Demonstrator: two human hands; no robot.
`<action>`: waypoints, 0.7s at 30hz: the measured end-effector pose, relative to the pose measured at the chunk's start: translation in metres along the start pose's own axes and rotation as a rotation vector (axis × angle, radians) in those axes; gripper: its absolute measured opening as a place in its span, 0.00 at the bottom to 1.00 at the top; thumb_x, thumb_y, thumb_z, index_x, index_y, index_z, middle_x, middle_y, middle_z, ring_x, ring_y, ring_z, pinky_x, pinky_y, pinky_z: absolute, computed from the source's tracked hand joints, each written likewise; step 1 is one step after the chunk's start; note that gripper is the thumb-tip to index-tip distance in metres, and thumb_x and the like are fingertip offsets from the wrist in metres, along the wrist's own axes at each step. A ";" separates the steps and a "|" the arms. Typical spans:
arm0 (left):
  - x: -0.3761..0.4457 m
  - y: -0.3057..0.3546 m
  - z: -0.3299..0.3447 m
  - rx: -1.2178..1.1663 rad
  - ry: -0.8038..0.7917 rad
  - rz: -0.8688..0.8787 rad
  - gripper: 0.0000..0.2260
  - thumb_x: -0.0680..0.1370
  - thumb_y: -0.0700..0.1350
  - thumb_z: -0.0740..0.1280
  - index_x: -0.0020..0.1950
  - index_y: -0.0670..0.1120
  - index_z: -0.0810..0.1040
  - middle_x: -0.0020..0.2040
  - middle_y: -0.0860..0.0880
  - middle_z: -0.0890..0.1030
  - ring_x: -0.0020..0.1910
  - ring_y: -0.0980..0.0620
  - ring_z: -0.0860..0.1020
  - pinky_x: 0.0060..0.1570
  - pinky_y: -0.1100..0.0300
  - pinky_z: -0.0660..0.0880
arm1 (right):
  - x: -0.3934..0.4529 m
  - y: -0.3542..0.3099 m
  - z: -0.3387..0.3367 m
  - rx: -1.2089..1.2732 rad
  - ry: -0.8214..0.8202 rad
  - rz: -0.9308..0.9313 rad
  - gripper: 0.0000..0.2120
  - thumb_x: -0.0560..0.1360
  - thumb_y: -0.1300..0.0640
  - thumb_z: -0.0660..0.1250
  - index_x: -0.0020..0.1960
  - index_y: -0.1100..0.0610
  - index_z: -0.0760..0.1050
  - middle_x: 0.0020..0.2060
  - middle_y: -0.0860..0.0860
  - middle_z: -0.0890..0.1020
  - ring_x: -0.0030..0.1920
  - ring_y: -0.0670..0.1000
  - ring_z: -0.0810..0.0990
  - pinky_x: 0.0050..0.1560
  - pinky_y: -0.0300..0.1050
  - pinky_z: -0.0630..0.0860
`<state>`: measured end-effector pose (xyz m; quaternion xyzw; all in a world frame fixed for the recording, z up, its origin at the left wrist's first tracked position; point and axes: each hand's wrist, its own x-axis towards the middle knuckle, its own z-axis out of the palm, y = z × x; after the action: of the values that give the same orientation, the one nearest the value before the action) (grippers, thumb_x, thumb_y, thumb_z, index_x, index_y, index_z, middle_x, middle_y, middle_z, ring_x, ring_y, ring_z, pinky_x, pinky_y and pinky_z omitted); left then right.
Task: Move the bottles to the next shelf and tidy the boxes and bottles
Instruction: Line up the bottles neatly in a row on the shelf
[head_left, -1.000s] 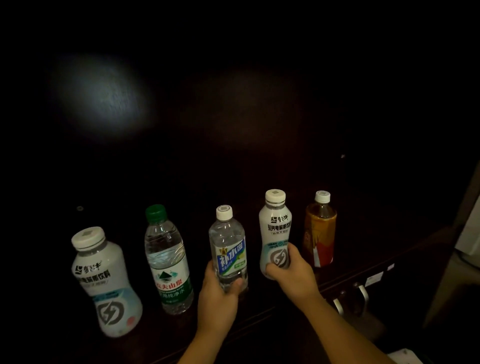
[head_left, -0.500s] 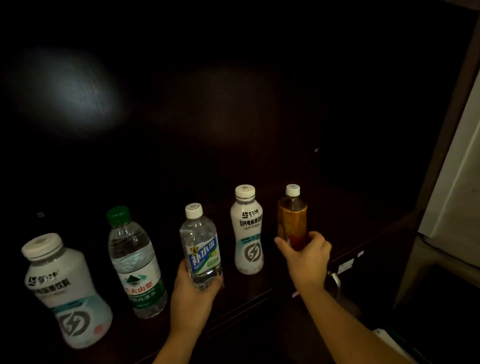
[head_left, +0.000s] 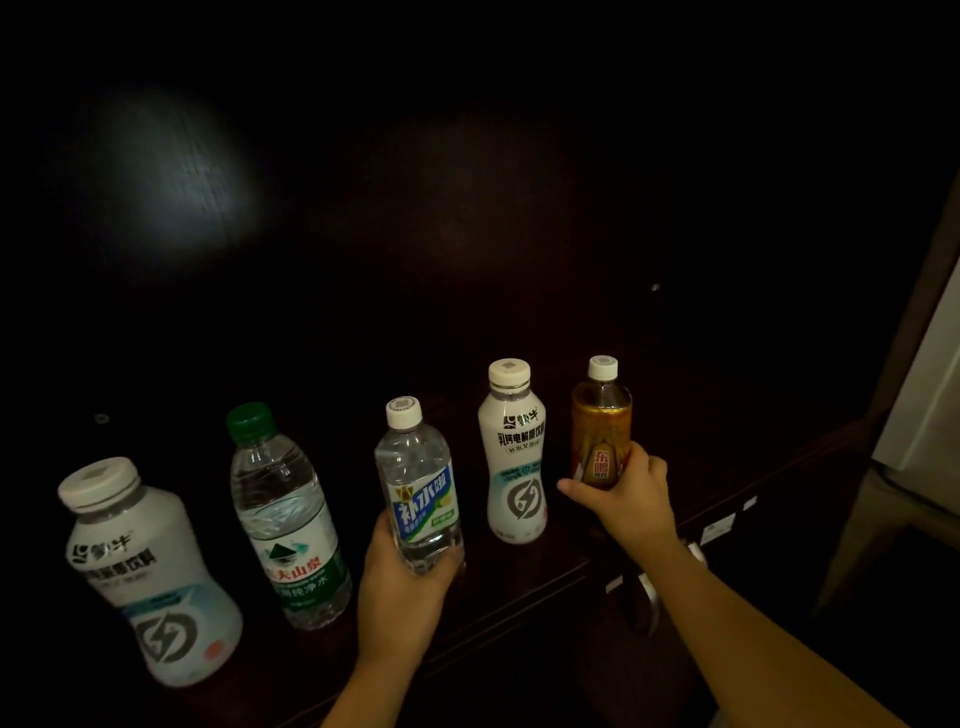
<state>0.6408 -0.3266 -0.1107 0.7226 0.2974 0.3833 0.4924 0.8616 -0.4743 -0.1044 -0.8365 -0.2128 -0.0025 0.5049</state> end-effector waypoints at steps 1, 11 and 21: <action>0.000 0.000 0.000 0.001 0.001 0.004 0.30 0.65 0.49 0.77 0.63 0.59 0.69 0.55 0.56 0.79 0.51 0.59 0.78 0.43 0.66 0.71 | -0.002 -0.002 0.003 -0.035 0.033 -0.008 0.45 0.59 0.40 0.79 0.69 0.53 0.63 0.61 0.53 0.69 0.58 0.53 0.73 0.55 0.54 0.75; -0.002 0.003 -0.001 -0.005 0.008 -0.001 0.29 0.66 0.49 0.76 0.63 0.60 0.68 0.55 0.57 0.79 0.51 0.60 0.78 0.44 0.66 0.72 | 0.002 0.013 -0.003 0.082 -0.050 -0.054 0.32 0.62 0.48 0.79 0.59 0.43 0.66 0.44 0.37 0.77 0.42 0.38 0.75 0.38 0.36 0.70; -0.066 0.002 -0.035 0.042 0.002 -0.046 0.39 0.68 0.48 0.75 0.74 0.54 0.59 0.71 0.53 0.68 0.67 0.57 0.68 0.64 0.65 0.64 | -0.092 -0.008 0.004 0.210 0.308 -0.098 0.27 0.68 0.50 0.74 0.65 0.47 0.69 0.54 0.50 0.78 0.52 0.52 0.79 0.50 0.48 0.77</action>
<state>0.5766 -0.3632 -0.1185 0.7252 0.3224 0.3664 0.4856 0.7741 -0.5002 -0.1198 -0.7574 -0.1727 -0.1330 0.6155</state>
